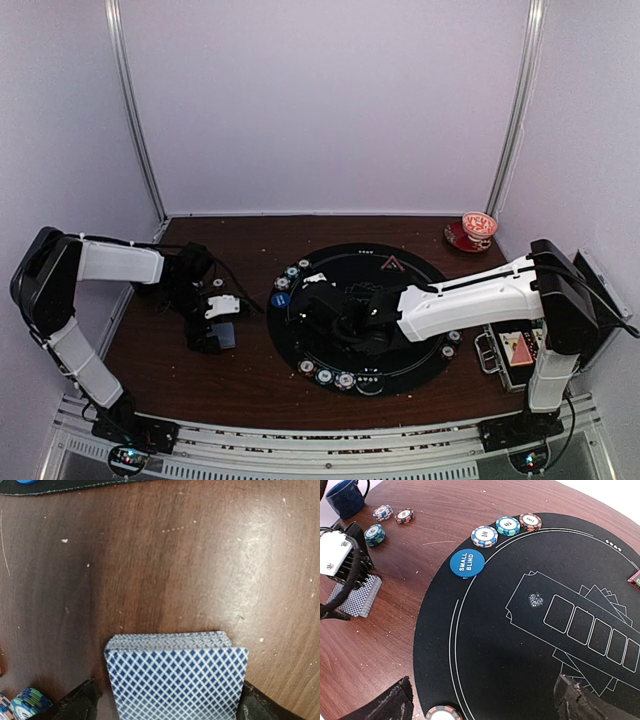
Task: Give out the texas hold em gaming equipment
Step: Pick up the poker card from the center of the board.
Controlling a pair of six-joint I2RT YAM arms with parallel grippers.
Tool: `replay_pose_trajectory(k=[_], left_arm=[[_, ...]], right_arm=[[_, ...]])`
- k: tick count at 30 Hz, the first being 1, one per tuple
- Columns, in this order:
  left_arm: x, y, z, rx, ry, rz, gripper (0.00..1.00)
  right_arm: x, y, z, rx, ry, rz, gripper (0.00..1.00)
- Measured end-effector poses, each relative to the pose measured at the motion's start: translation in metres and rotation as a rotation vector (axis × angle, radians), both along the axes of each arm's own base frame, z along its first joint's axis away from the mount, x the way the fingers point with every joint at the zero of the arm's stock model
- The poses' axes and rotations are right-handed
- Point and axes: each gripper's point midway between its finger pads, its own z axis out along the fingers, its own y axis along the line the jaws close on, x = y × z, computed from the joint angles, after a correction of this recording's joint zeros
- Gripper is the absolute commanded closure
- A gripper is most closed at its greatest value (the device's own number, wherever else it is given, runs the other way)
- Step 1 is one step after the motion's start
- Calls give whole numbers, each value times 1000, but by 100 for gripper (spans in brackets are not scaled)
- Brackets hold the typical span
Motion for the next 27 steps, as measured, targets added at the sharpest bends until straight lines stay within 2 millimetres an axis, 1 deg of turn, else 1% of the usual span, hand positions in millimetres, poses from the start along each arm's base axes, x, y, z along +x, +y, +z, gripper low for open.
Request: replay_pose_trajectory(k=[9,14,22,27], left_arm=[[2,-2,-1,101,16,-10,2],[2,-1,-1,119,19,-1,2],[0,3,0,132,13,11,2],[-2,7,0,141,6,13,2]], right_arm=[[-2,-4,-8,-16,6,0,0],[-3,-7,-11,-21,9,1,0],[-4,-8,-3,1,4,3,0],[-4,-7,-4,3,6,6,0]])
